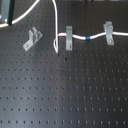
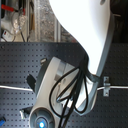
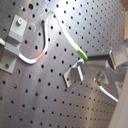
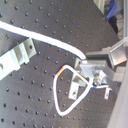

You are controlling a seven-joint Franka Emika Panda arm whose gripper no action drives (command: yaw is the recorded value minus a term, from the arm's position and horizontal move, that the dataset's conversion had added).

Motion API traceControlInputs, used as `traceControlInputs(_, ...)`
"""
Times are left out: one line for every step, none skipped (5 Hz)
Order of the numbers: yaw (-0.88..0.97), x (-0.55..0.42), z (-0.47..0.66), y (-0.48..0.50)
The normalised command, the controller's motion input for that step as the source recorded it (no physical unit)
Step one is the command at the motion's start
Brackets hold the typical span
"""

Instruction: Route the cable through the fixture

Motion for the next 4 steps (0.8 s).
traceControlInputs(0.28,-0.275,0.55,0.121)
traceControlInputs(0.29,-0.341,0.66,0.169)
traceControlInputs(0.27,-0.331,0.48,0.213)
traceControlInputs(0.38,-0.253,0.0,0.236)
